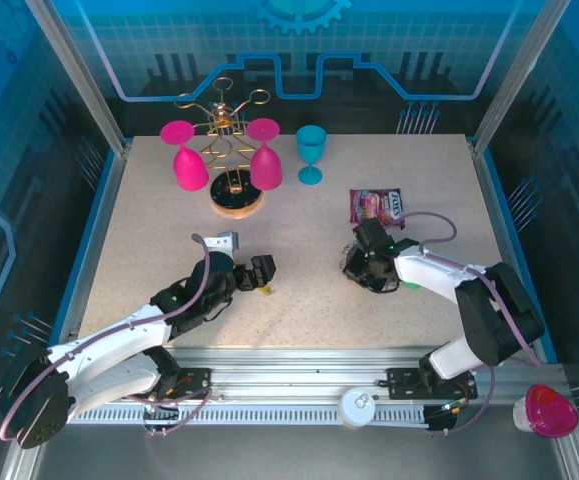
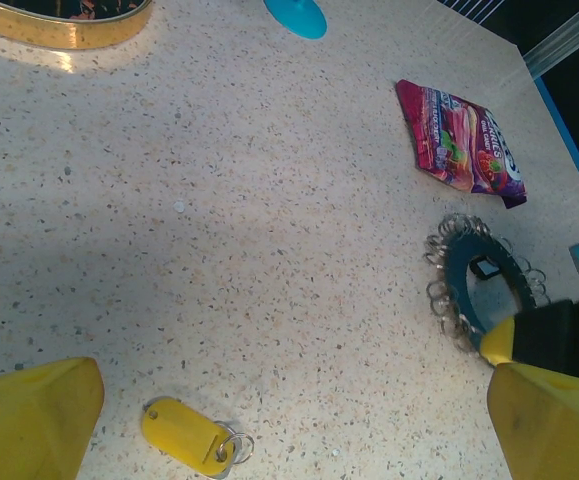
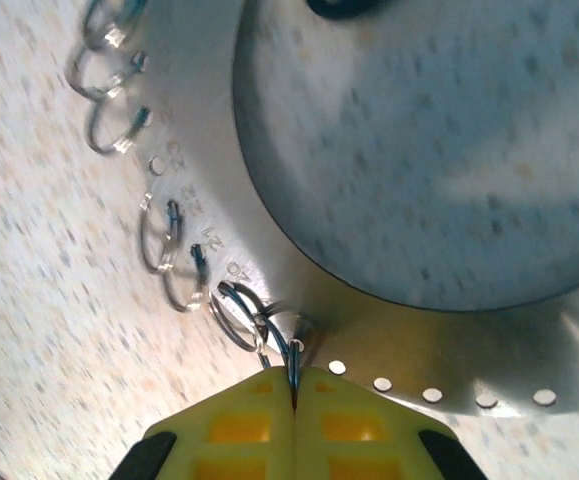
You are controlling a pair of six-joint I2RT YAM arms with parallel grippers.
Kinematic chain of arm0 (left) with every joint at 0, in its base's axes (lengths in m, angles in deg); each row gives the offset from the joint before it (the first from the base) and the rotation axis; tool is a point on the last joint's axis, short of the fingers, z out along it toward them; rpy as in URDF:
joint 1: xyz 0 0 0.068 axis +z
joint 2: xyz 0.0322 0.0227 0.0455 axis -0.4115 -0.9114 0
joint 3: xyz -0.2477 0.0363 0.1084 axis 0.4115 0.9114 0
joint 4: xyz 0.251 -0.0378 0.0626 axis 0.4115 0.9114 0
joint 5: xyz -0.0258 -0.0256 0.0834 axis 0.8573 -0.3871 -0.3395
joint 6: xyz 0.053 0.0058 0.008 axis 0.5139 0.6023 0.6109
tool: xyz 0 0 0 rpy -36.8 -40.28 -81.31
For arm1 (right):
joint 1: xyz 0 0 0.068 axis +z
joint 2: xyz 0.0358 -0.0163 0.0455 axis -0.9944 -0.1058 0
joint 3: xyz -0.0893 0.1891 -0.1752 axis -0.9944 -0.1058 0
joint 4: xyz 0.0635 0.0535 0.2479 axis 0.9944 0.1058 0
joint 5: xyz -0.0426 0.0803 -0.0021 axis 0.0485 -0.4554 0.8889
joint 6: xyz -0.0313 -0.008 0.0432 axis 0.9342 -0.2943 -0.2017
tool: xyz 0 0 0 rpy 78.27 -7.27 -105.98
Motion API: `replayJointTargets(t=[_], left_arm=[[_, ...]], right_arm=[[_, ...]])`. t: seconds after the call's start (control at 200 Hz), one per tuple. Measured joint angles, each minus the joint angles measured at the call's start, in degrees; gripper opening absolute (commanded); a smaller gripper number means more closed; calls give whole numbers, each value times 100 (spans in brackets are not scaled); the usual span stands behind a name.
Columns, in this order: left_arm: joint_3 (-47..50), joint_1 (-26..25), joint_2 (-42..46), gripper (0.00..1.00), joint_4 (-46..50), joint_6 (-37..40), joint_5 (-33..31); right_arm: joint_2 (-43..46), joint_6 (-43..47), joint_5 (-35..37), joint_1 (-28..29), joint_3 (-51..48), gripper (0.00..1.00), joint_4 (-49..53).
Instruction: Put the keys on the keyring
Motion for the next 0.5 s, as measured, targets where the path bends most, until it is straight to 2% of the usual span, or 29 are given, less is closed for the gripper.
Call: replayJointTargets(t=[0.225, 0.4, 0.5], left_arm=[[0, -4, -15, 99, -11, 44, -39], [0, -4, -96, 99, -20, 46, -39], [0, -4, -118, 99, -28, 46, -39]], right_arm=[[570, 428, -190, 647, -330, 9, 538], [649, 734, -289, 713, -402, 23, 767], [651, 1117, -306, 713, -365, 28, 942]])
